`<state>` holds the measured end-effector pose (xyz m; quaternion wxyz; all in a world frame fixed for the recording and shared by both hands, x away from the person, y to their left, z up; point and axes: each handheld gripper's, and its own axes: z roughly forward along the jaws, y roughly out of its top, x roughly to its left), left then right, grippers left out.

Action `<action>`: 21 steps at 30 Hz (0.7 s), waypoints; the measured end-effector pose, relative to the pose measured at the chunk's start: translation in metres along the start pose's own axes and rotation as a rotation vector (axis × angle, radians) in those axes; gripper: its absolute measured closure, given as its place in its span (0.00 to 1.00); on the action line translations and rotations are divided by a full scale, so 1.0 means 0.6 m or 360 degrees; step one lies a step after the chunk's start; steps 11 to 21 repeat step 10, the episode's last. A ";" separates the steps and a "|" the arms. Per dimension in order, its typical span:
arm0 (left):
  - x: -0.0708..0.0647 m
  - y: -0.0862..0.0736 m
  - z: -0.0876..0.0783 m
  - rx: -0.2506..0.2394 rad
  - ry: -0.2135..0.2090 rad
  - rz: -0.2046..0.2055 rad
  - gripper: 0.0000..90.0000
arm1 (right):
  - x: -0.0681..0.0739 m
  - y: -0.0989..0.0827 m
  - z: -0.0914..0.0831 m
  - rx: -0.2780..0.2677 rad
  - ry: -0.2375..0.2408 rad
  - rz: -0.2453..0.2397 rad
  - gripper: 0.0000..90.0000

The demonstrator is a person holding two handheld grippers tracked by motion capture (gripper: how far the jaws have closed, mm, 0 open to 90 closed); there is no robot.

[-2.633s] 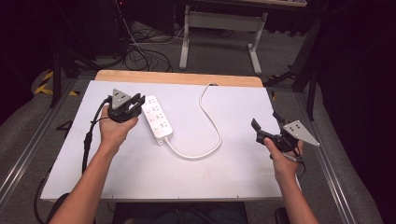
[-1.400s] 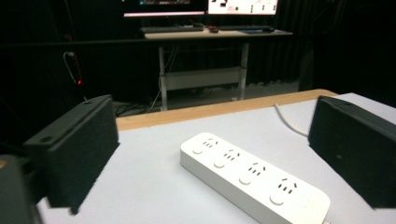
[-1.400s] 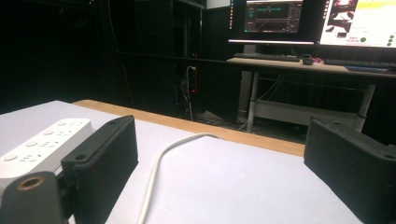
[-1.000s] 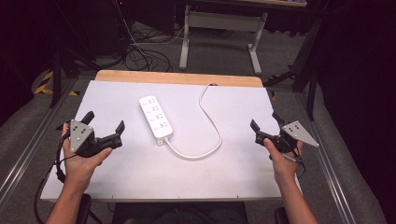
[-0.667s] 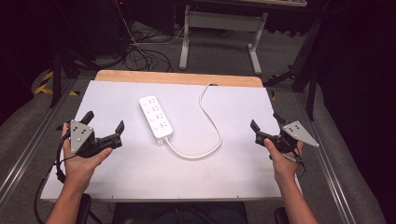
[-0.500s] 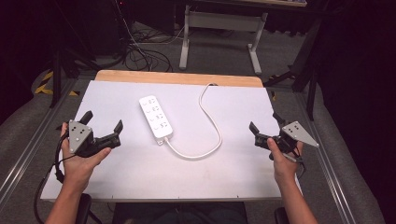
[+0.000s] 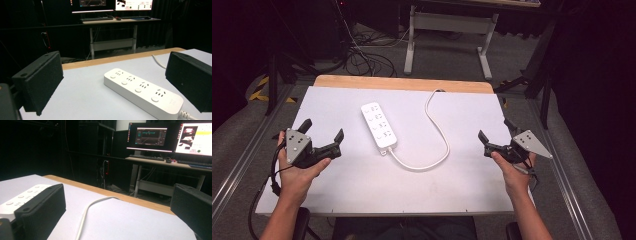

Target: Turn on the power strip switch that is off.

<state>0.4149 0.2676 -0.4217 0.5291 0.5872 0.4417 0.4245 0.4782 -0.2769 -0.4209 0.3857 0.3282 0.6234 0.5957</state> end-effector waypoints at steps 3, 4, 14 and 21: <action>0.002 0.000 0.000 -0.0003 0.0004 -0.0002 0.03 | 0.000 0.000 0.000 0.0015 0.0001 0.0000 0.01; 0.002 0.000 0.000 -0.0005 0.0002 -0.0004 0.03 | -0.001 0.000 0.000 0.0013 0.0004 0.0001 0.01; 0.003 0.000 -0.001 -0.0007 0.0005 -0.0005 0.03 | -0.002 0.000 0.001 0.0011 0.0010 -0.0009 0.01; 0.003 0.000 -0.001 -0.0007 0.0005 -0.0005 0.03 | -0.002 0.000 0.001 0.0011 0.0010 -0.0009 0.01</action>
